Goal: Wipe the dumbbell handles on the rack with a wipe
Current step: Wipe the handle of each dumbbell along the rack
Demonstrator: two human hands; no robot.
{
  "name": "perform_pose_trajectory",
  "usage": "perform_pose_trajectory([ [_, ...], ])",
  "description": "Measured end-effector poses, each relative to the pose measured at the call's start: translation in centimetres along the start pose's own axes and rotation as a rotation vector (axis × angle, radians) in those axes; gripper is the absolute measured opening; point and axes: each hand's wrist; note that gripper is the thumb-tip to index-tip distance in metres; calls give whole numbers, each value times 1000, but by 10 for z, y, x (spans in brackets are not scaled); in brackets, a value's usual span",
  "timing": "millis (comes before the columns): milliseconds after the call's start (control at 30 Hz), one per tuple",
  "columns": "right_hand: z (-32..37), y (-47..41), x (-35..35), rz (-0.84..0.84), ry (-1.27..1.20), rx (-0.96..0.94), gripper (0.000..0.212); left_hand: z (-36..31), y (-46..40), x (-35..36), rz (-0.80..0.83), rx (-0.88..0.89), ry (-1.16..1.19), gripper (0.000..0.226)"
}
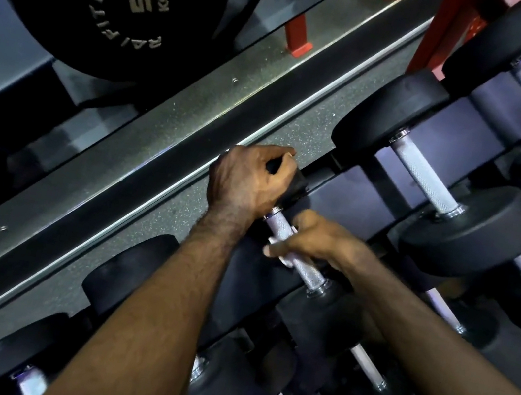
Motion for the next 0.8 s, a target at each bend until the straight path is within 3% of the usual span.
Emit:
perform_pose_trajectory([
  [100, 1, -1, -6, 86, 52, 14, 54, 1, 0, 0, 8, 5, 8, 38],
  [267, -8, 12, -13, 290, -8, 44, 31, 2, -1, 1, -12, 12, 13, 38],
  [400, -13, 21, -23, 179, -49, -37, 7, 2, -1, 2, -7, 7, 11, 41],
  [500, -35, 34, -26, 199, 32, -73, 24, 1, 0, 0, 6, -4, 6, 39],
  [567, -34, 35, -23, 74, 46, -140, 34, -1, 1, -1, 11, -3, 5, 39],
  [700, -25, 42, -13, -203, 0, -191, 8, -1, 0, -2, 4, -16, 12, 40],
  [800, -37, 67, -6, -270, 139, -70, 26, -1, 2, -2, 13, -18, 17, 42],
])
Point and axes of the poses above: each hand's wrist, its own y-axis away from the middle knuckle, its own x-axis out of the palm, z = x × y, and after that the axes turned 6 degrees about -y, right-handed
